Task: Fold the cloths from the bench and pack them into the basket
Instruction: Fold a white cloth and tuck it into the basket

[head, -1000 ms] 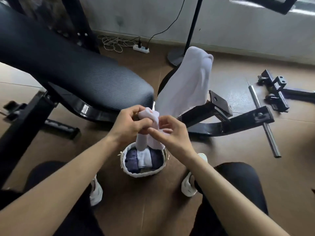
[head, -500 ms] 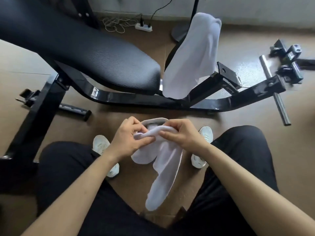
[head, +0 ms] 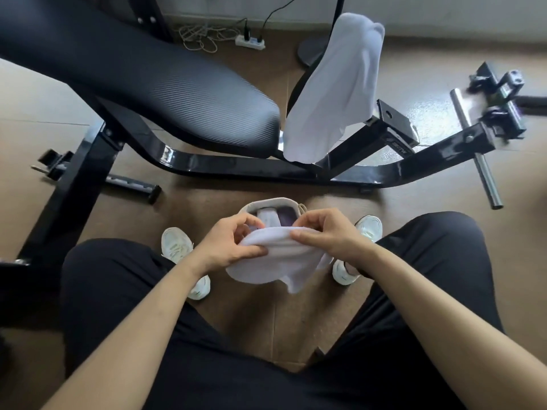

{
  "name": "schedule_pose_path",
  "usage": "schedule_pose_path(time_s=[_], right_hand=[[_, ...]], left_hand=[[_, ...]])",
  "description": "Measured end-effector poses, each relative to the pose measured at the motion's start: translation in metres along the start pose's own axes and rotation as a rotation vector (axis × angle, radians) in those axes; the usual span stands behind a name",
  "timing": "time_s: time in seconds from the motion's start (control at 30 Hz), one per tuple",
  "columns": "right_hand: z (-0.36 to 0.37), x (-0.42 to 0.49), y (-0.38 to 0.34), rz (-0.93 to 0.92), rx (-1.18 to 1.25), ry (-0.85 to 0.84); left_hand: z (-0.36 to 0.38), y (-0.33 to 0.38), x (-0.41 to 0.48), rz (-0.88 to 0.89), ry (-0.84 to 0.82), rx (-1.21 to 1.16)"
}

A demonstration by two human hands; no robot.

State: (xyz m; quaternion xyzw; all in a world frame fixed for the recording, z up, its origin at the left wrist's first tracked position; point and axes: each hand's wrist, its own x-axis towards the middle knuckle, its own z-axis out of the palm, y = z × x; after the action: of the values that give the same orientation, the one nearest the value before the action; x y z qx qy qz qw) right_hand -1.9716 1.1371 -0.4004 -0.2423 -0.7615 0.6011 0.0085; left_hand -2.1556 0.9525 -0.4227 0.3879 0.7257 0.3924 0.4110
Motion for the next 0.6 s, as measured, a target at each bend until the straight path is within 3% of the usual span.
schedule_pose_path(time_s=[0.17,0.43,0.6], right_hand=[[-0.009,-0.013,-0.003,-0.021,-0.174,-0.045],[0.02,-0.027,-0.011,0.072,0.299,-0.249],[0.024,-0.031,0.004,0.059,0.228,-0.064]], left_hand=[[0.005,0.014,-0.011,0.097,0.102,-0.24],[0.018,0.034,-0.028,0.151,-0.024,-0.193],[0.022,0.021,-0.032,0.115,-0.034,-0.098]])
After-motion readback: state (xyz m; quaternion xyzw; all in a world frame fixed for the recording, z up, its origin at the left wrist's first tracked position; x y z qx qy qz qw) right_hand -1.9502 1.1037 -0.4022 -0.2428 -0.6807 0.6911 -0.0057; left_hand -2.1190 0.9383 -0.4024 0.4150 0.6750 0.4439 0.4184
